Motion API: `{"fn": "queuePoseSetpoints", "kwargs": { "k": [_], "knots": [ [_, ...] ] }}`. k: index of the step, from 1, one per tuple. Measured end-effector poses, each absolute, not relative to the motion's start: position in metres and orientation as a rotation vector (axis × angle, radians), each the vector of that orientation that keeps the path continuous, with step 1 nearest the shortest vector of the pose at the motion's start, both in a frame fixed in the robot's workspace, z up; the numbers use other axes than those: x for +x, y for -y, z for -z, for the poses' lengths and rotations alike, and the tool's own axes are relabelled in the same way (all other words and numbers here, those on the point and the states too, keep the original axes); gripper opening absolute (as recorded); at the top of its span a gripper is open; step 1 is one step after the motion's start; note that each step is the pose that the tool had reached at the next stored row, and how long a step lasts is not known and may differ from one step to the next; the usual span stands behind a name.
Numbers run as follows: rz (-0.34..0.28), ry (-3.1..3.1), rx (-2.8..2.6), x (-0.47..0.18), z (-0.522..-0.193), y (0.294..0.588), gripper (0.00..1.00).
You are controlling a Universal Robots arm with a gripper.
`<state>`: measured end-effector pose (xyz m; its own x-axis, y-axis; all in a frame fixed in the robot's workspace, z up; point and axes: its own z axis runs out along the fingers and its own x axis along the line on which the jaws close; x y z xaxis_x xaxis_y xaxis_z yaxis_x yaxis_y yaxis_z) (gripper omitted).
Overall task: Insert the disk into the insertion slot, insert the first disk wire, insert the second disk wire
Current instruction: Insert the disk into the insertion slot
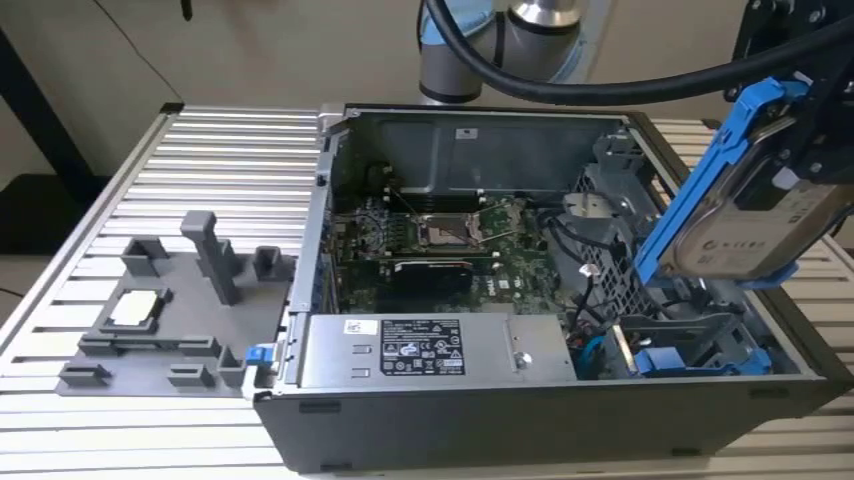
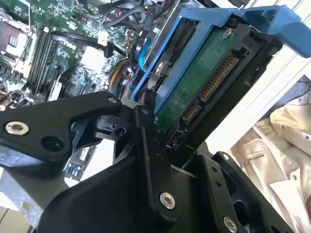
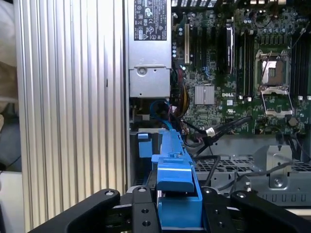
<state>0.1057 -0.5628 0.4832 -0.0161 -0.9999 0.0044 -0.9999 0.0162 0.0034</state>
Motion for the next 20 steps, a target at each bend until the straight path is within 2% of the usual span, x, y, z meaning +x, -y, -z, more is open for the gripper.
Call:
{"fn": "queuePoseSetpoints", "kwargs": {
  "k": [20],
  "knots": [
    [-0.001, 2.223, 2.212, 0.108, -0.472, 0.563, 0.33]
  ]
}}
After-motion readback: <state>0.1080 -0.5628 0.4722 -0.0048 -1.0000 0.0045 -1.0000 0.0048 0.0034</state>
